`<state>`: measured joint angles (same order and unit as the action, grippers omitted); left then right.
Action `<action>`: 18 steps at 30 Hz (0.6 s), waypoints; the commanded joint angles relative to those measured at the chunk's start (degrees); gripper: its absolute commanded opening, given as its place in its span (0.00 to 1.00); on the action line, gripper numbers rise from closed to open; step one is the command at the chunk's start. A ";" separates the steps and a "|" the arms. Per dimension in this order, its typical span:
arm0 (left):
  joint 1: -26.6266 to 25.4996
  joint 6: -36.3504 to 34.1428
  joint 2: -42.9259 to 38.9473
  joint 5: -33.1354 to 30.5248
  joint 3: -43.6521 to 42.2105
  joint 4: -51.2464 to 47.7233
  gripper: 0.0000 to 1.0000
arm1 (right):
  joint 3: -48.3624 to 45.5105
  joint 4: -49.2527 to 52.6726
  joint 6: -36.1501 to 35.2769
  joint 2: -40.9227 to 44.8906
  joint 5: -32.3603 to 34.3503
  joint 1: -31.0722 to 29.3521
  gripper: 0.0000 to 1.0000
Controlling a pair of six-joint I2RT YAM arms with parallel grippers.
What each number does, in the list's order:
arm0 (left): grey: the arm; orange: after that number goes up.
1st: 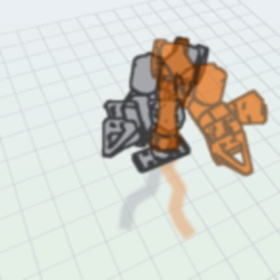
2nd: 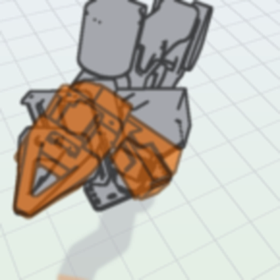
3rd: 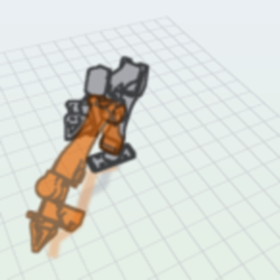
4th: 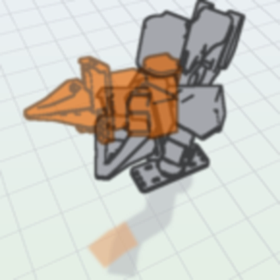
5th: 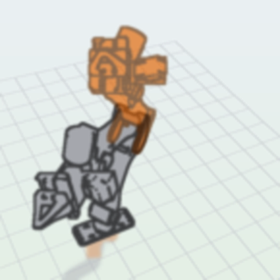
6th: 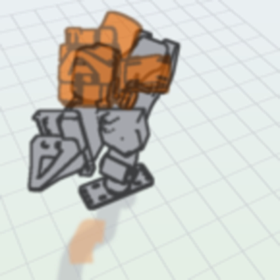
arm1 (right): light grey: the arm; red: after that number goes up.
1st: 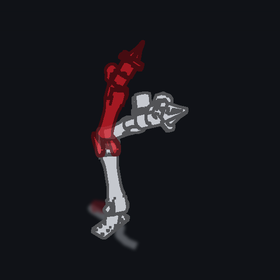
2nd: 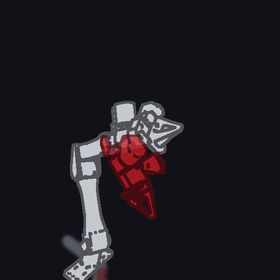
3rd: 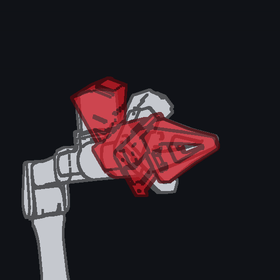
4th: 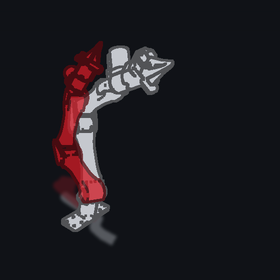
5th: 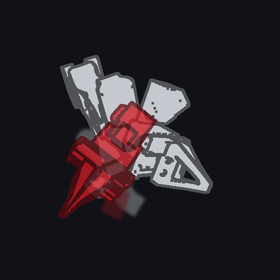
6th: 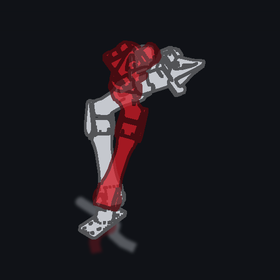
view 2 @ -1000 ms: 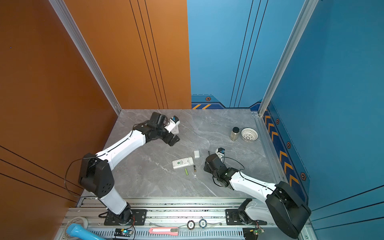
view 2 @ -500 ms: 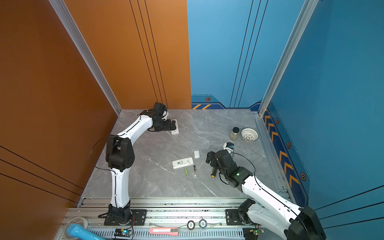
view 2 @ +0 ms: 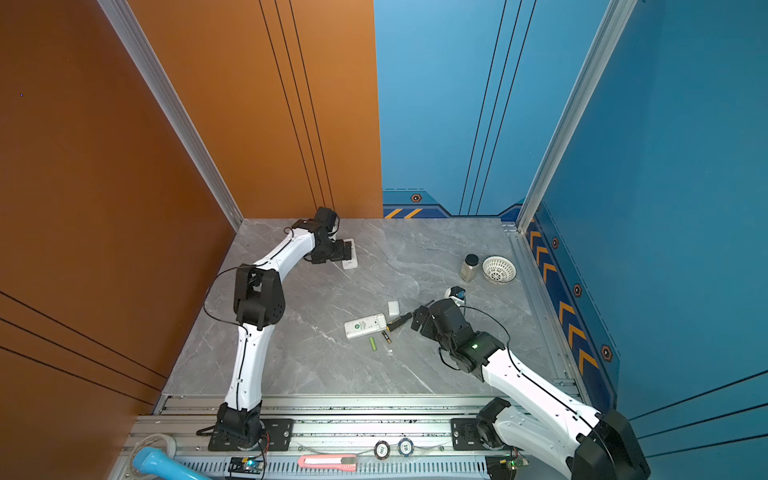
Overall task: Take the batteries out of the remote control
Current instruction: 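Reach the left gripper to the other white remote and grasp it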
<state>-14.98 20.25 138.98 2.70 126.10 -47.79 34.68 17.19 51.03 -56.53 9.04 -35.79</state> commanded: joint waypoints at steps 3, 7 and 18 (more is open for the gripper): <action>-0.19 2.20 5.45 1.68 7.63 -1.12 0.98 | 4.40 2.19 0.12 -3.02 -0.97 -3.38 0.99; -2.15 2.94 8.65 0.96 11.70 -1.07 0.98 | 6.16 0.47 1.04 -5.65 0.00 -6.42 0.99; -4.24 6.27 12.94 -4.70 13.82 -2.08 0.97 | 10.15 2.19 0.35 -5.82 2.33 -8.82 0.99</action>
<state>-19.05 25.71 149.25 0.14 137.91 -47.70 43.35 17.45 51.42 -63.37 9.28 -44.49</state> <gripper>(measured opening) 0.973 0.993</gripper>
